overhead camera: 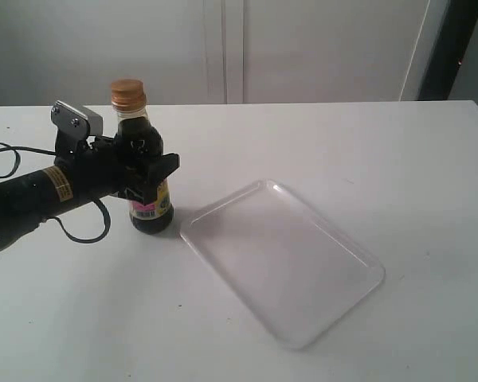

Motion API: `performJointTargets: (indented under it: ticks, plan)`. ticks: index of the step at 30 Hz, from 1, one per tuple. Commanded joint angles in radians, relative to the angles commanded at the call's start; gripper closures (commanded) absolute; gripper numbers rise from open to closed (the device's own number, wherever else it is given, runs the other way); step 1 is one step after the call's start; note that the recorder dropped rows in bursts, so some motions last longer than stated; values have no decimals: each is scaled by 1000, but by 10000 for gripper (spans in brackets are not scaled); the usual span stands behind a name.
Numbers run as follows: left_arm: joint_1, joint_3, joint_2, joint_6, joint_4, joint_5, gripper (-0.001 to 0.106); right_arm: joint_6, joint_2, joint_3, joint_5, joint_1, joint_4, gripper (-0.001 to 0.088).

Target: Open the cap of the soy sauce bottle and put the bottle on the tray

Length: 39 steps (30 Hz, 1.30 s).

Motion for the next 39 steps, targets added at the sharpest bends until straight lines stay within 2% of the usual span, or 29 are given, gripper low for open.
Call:
performJointTargets:
  ticks: [10,12,16,23,28,34,39]
  plan:
    - [0,0,0,-2,7,0,1053,0,313,-175,-68,0,-120,868]
    - [0,0,0,-2,7,0,1053,3,364,-187,-149,0,-150,868]
    - [0,0,0,-2,7,0,1053,19,482,-191,-412,0,-193,868]
    - [0,0,0,-2,12,0,1053,244,697,-276,-493,0,-473,868]
    - [0,0,0,-2,12,0,1053,410,818,-340,-552,6,-627,868]
    - [0,0,0,-2,12,0,1053,594,940,-452,-570,68,-841,868]
    - [0,2,0,-2,12,0,1053,708,1036,-537,-599,119,-937,868]
